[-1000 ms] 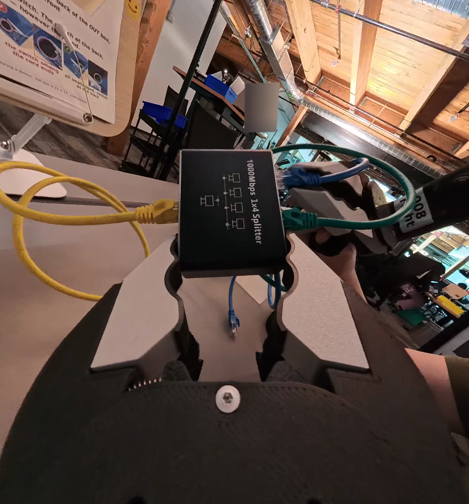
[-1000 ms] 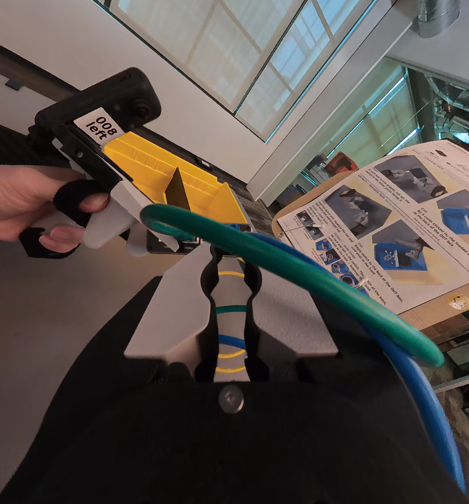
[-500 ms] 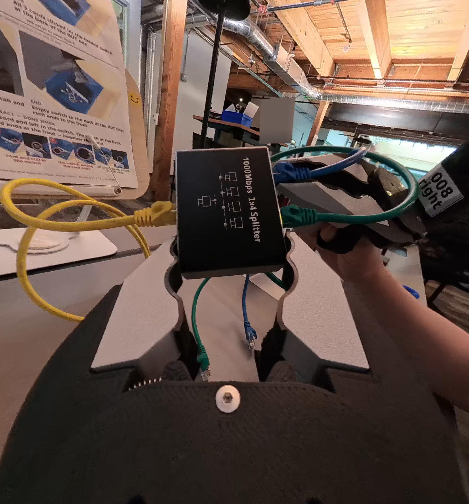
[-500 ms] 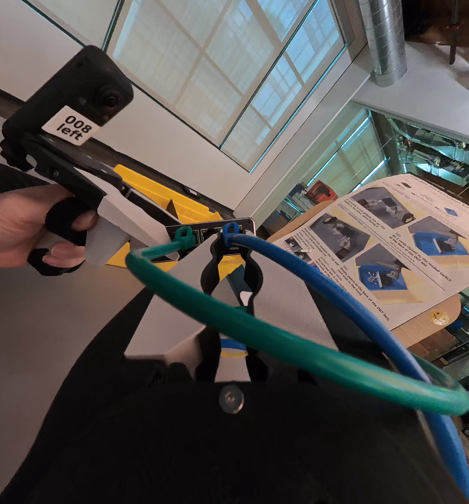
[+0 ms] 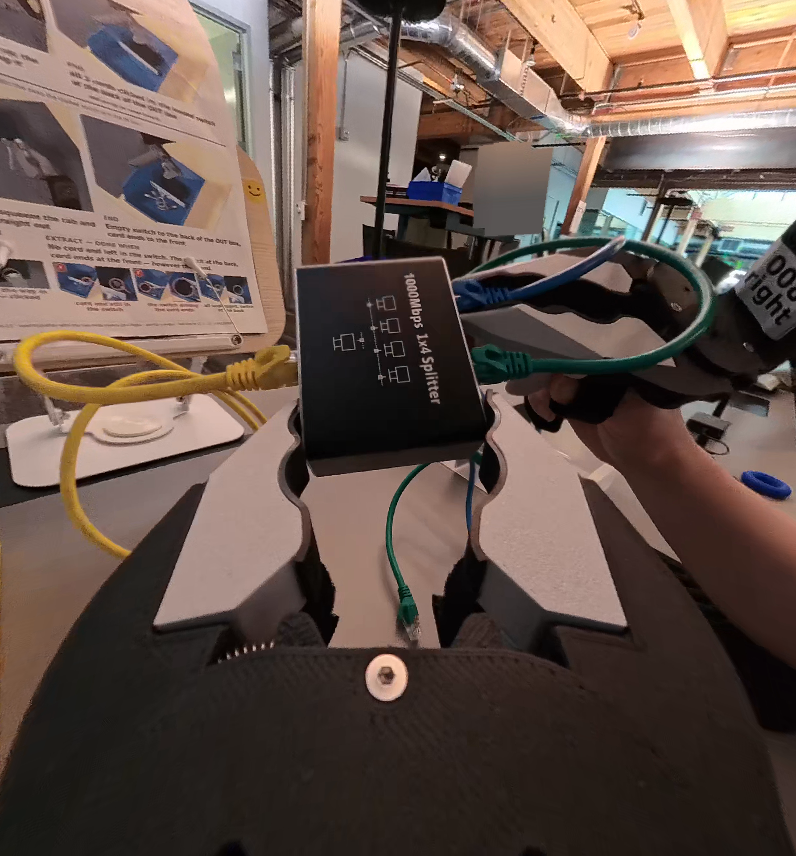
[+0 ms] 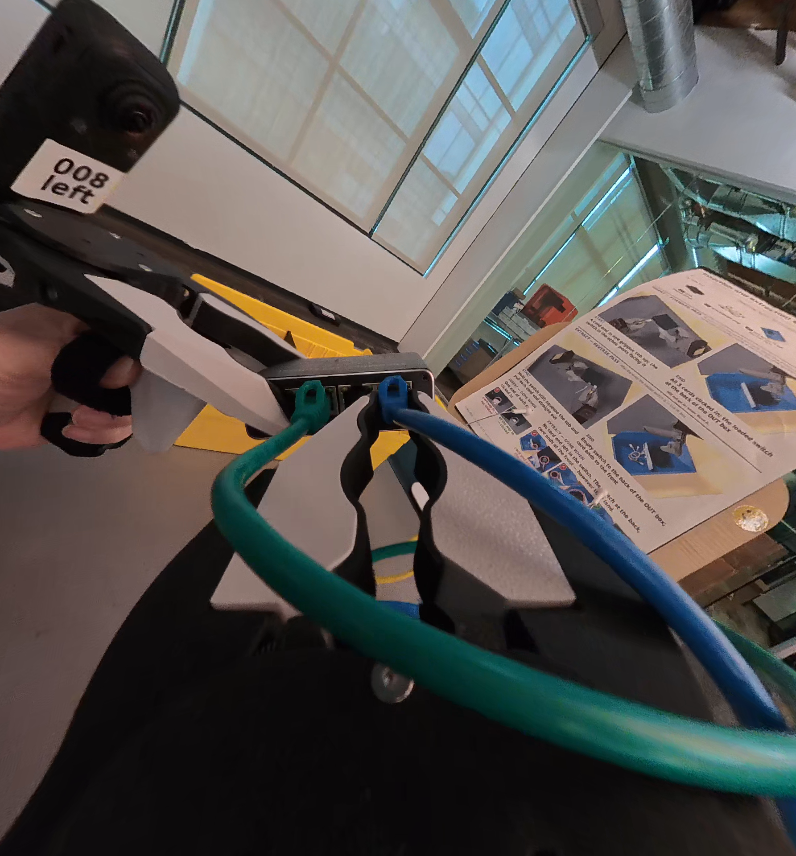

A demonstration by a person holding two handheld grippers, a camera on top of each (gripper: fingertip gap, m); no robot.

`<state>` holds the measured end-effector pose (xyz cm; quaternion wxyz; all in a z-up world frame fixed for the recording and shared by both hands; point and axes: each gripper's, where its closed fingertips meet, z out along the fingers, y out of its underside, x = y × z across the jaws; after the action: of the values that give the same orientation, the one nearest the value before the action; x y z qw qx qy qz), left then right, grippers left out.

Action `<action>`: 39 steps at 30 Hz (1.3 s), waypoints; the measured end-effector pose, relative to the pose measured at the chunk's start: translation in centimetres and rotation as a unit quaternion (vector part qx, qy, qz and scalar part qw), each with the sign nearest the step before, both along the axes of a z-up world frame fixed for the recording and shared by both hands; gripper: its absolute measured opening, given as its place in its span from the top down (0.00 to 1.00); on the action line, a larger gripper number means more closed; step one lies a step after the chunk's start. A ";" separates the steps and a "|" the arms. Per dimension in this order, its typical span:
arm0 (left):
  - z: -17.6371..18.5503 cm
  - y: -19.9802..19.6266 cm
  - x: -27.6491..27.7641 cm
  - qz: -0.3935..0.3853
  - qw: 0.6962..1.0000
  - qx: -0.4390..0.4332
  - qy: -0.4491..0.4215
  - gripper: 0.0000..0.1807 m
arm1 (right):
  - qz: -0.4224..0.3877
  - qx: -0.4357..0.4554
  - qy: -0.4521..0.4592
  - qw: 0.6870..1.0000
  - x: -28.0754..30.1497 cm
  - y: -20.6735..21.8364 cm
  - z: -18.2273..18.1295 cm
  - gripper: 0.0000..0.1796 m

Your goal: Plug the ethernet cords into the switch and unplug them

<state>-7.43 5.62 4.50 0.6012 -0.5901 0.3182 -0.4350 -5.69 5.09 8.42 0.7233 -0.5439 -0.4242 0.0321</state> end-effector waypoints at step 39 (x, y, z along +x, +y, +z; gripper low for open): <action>-5.5 -5.9 6.5 -0.015 0.905 0.347 0.248 0.59 | 0.264 -0.639 0.107 0.714 3.2 -5.1 -8.7 0.82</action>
<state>-0.92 -0.29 -0.98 0.6629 -0.4282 0.5965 -0.1463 -2.46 0.00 -0.31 0.2056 -0.7353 -0.3489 0.5434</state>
